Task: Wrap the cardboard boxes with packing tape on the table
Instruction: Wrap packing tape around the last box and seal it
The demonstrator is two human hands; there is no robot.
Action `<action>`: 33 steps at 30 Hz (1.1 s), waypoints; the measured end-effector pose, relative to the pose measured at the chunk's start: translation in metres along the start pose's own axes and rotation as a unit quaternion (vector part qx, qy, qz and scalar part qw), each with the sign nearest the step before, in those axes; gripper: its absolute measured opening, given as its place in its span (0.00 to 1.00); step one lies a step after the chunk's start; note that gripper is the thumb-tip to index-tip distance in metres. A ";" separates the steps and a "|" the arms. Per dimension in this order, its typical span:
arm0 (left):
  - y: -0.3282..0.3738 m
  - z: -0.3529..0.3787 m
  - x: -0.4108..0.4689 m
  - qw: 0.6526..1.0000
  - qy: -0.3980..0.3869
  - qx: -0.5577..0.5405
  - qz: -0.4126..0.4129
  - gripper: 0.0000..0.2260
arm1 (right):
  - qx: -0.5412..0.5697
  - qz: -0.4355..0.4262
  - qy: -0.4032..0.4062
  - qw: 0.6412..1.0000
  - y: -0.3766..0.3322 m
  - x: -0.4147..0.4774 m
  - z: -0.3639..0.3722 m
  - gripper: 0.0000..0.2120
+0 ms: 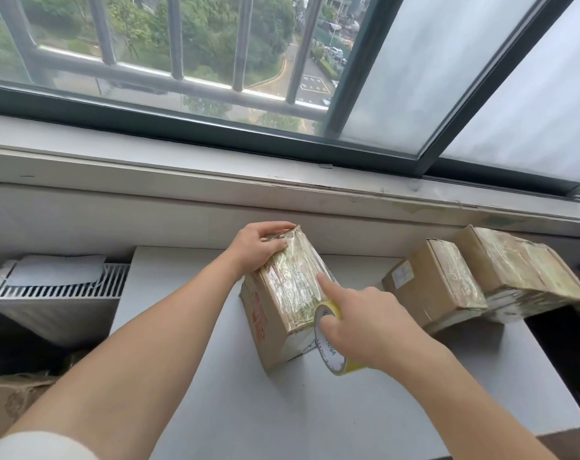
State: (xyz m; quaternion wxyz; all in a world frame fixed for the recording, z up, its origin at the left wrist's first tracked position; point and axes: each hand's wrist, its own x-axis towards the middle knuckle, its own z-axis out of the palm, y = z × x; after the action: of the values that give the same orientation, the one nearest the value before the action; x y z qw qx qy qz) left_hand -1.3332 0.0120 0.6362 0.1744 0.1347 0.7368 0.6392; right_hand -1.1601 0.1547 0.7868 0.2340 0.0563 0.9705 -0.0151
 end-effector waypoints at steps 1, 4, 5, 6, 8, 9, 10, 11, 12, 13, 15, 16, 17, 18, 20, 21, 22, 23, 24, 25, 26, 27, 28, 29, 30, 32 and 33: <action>0.001 0.000 0.000 1.000 -0.002 -0.002 0.001 0.18 | 0.000 0.004 0.004 1.000 0.001 -0.001 0.004 0.30; 0.002 0.001 -0.002 1.000 -0.005 0.000 -0.003 0.18 | -0.007 0.010 0.006 1.000 0.003 -0.001 0.013 0.31; 0.003 0.001 -0.002 1.000 -0.007 0.002 -0.006 0.17 | -0.005 0.014 0.004 1.000 0.004 -0.001 0.014 0.31; 0.003 0.002 -0.001 1.000 -0.009 0.003 -0.009 0.17 | -0.001 0.016 -0.001 1.000 0.006 -0.001 0.013 0.32; 0.004 0.005 -0.001 1.000 -0.014 0.003 -0.016 0.17 | 0.018 0.011 -0.028 0.999 0.009 -0.006 0.013 0.33; 0.004 0.007 -0.002 1.000 -0.015 0.001 -0.019 0.17 | 0.029 0.008 -0.039 0.999 0.010 -0.008 0.013 0.34; 0.005 0.008 -0.001 1.000 -0.014 0.000 -0.022 0.17 | 0.035 0.005 -0.046 0.998 0.009 -0.010 0.015 0.34; 0.005 0.009 -0.001 1.000 -0.015 0.005 -0.023 0.17 | 0.040 0.006 -0.048 0.998 0.008 -0.013 0.020 0.35; 0.005 0.010 -0.001 1.000 -0.016 0.012 -0.022 0.17 | 0.041 0.009 -0.047 0.998 0.006 -0.014 0.025 0.35; 0.005 0.011 -0.001 1.000 -0.015 0.015 -0.020 0.17 | 0.039 0.014 -0.045 0.998 0.005 -0.014 0.031 0.36; 0.004 0.009 -0.002 1.000 -0.012 0.017 -0.018 0.16 | 0.027 0.022 -0.043 0.999 0.003 -0.012 0.041 0.37; 0.005 0.009 -0.003 1.000 -0.012 0.019 -0.019 0.16 | 0.015 0.023 -0.041 0.999 0.002 -0.011 0.044 0.38; 0.005 0.008 -0.003 1.000 -0.013 0.019 -0.018 0.16 | 0.004 0.025 -0.036 0.999 0.003 -0.011 0.047 0.38; 0.005 0.009 -0.003 1.000 -0.014 0.016 -0.016 0.16 | -0.006 0.027 -0.030 0.999 0.003 -0.011 0.050 0.38; 0.007 0.010 -0.003 1.000 -0.014 0.013 -0.016 0.16 | -0.017 0.025 -0.028 0.999 0.004 -0.010 0.054 0.38; 0.008 0.010 -0.003 1.000 -0.014 0.016 -0.016 0.16 | -0.018 0.023 -0.028 0.999 0.005 -0.010 0.055 0.38; 0.008 0.011 -0.003 1.000 -0.015 0.016 -0.017 0.16 | -0.017 0.023 -0.024 0.999 0.007 -0.009 0.056 0.38; 0.009 0.012 -0.003 1.000 -0.017 0.013 -0.018 0.16 | -0.014 0.025 -0.018 0.999 0.008 -0.009 0.057 0.38; 0.009 0.012 -0.004 1.000 -0.018 0.012 -0.020 0.16 | -0.011 0.026 -0.014 1.000 0.008 -0.009 0.057 0.38; 0.010 0.012 -0.004 1.000 -0.019 0.010 -0.020 0.16 | -0.008 0.027 -0.008 1.000 0.009 -0.010 0.058 0.38; 0.011 0.013 -0.004 1.000 -0.020 0.009 -0.020 0.16 | -0.007 0.026 -0.002 1.000 0.010 -0.010 0.059 0.38; 0.011 0.012 -0.004 1.000 -0.021 0.008 -0.020 0.16 | -0.008 0.025 0.002 1.000 0.010 -0.010 0.061 0.37; 0.011 0.012 -0.003 1.000 -0.021 0.007 -0.022 0.15 | -0.007 0.025 0.002 1.000 0.010 -0.010 0.063 0.37; 0.010 0.012 -0.003 0.999 -0.023 0.009 -0.024 0.15 | -0.004 0.026 0.000 1.000 0.010 -0.010 0.065 0.37; 0.010 0.012 -0.003 0.999 -0.026 0.014 -0.023 0.15 | 0.002 0.027 -0.001 1.000 0.010 -0.010 0.067 0.37; 0.009 0.011 -0.003 0.999 -0.036 0.036 -0.010 0.14 | 0.013 0.024 -0.002 1.000 0.011 -0.009 0.069 0.38; 0.010 0.011 -0.004 0.997 -0.042 0.057 0.001 0.14 | 0.019 0.022 -0.002 1.000 0.012 -0.009 0.070 0.38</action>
State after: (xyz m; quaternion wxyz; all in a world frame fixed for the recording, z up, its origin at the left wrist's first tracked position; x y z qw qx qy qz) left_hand -1.3252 0.0217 0.6452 0.1965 0.1718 0.7641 0.5900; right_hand -1.1192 0.1617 0.7286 0.2355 0.0820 0.9680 -0.0283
